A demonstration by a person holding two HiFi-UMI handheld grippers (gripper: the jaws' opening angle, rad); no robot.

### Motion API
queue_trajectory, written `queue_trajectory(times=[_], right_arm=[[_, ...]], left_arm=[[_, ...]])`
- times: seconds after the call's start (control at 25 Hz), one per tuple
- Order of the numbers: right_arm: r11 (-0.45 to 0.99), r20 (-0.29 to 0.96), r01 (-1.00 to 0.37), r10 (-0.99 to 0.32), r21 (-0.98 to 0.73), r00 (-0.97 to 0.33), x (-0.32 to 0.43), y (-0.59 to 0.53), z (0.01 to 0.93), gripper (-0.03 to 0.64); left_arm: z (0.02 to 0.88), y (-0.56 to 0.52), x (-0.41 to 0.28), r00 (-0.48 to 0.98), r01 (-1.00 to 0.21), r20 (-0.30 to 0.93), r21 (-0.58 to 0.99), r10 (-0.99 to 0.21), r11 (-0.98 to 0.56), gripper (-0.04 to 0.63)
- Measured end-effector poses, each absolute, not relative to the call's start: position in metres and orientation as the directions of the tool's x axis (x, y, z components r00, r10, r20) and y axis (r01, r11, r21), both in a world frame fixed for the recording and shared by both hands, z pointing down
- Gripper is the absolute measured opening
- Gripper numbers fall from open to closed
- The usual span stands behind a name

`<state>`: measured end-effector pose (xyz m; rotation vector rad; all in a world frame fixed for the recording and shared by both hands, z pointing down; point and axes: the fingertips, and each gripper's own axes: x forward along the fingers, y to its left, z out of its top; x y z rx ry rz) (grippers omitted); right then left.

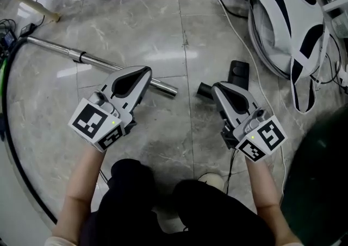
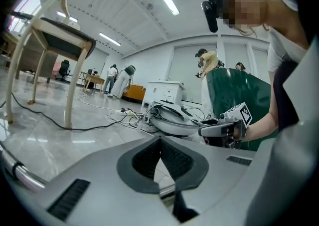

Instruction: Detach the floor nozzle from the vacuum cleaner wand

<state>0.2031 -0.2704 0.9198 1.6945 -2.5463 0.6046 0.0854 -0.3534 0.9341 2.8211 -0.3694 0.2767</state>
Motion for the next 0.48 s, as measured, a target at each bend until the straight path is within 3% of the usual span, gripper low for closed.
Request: queue_trajectory(times=[0.36, 0.48], right_arm=[[0.322, 0.252, -0.918, -0.891, -0.231, -0.376, 0.201, -0.282, 0.923, 0.014], [0.308, 0.226, -0.907, -0.898, -0.287, -0.376, 0.204, -0.281, 0.915, 0.014]], left_arm=[[0.950, -0.339, 0.085, 0.947, -0.274, 0.249, 0.305, -0.201, -0.912, 0.011], [0.948, -0.336, 0.083, 0.946, -0.271, 0.254, 0.287, -0.199, -0.919, 0.011]])
